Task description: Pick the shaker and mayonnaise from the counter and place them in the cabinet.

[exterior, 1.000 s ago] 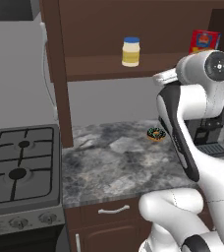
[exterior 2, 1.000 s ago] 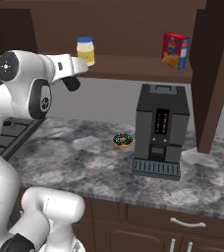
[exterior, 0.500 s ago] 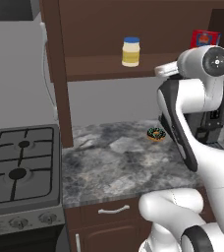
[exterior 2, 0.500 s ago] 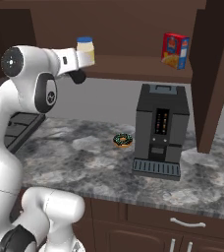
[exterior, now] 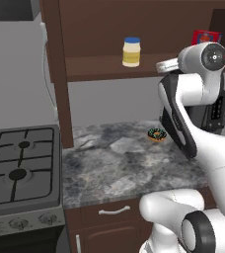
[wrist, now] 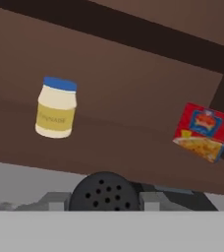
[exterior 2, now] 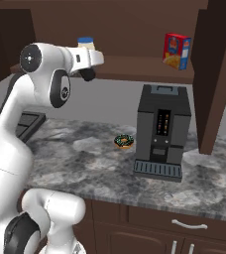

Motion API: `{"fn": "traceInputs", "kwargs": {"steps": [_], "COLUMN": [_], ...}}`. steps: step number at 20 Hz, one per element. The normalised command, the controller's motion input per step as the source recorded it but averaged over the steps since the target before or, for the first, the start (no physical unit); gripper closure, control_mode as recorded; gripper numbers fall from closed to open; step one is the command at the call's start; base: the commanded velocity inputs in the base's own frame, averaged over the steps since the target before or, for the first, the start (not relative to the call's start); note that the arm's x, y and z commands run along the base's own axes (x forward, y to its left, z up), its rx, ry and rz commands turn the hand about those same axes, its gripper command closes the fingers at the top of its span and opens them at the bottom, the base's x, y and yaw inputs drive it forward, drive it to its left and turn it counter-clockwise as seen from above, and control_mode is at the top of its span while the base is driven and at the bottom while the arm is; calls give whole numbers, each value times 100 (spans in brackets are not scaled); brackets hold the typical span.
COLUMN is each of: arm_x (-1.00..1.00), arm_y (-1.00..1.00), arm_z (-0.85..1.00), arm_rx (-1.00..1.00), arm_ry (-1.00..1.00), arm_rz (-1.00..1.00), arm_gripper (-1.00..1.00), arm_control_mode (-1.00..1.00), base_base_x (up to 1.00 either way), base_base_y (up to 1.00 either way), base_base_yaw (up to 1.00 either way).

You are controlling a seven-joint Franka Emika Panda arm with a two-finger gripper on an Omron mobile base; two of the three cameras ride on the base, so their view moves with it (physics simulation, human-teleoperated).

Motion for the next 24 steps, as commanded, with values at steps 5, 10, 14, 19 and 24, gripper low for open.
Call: {"fn": "traceInputs", "kwargs": {"steps": [5,10,14,19,24], "arm_x": [46,50,47,38,30], "arm_y": [-20,-8,0,0,0], "arm_z": [0,-3,-24,-28,-31], "arm_rx": [10,9,6,1,0], "arm_ry": [0,0,0,0,0], "arm_rz": [0,0,2,2,2], "arm_gripper": [100,100,100,100,100], "arm_control_mode": [-100,-100,-100,-100,-100], "base_base_x": [0,0,0,0,0], "base_base_y": [0,0,0,0,0], "base_base_yaw": [0,0,0,0,0]}}
